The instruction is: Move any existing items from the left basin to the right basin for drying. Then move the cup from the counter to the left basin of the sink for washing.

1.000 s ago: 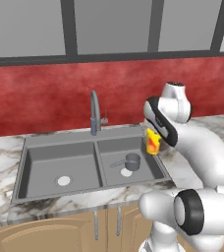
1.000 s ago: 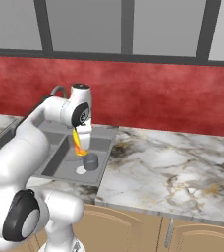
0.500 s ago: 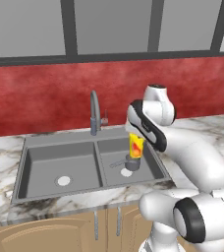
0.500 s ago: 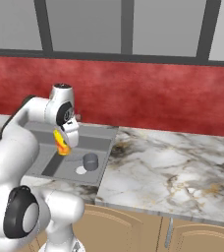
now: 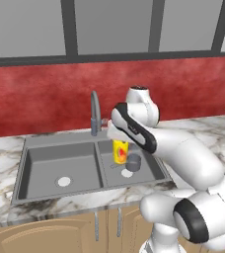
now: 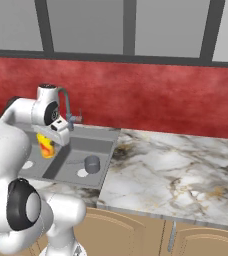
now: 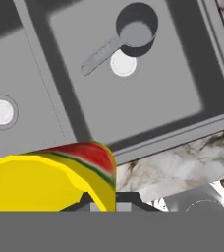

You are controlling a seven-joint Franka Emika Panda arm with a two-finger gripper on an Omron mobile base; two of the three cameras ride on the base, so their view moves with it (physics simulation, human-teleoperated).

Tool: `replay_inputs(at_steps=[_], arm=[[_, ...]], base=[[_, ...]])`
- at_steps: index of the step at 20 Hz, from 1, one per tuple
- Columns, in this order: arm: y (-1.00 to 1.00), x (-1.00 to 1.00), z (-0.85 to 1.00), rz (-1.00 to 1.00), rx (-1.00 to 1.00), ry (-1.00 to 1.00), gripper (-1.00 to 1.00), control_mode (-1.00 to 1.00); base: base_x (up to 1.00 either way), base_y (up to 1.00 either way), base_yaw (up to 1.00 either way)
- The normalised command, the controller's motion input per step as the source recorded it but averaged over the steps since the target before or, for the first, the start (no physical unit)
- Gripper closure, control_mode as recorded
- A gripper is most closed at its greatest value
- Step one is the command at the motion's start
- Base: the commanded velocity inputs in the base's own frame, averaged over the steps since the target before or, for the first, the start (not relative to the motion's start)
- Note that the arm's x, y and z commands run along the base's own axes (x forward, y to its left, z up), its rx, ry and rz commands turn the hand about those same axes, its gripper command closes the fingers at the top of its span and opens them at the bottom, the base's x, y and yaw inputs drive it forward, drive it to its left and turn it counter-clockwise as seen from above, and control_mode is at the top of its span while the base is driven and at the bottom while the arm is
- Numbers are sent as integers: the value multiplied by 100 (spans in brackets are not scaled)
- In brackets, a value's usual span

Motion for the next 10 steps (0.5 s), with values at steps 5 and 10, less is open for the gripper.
replay_inputs(at_steps=[5,10], arm=[[65,0,-13,39,0,0,100,-100],[64,1,-23,37,0,0,100,-100]], base=[[0,0,0],[0,0,0]])
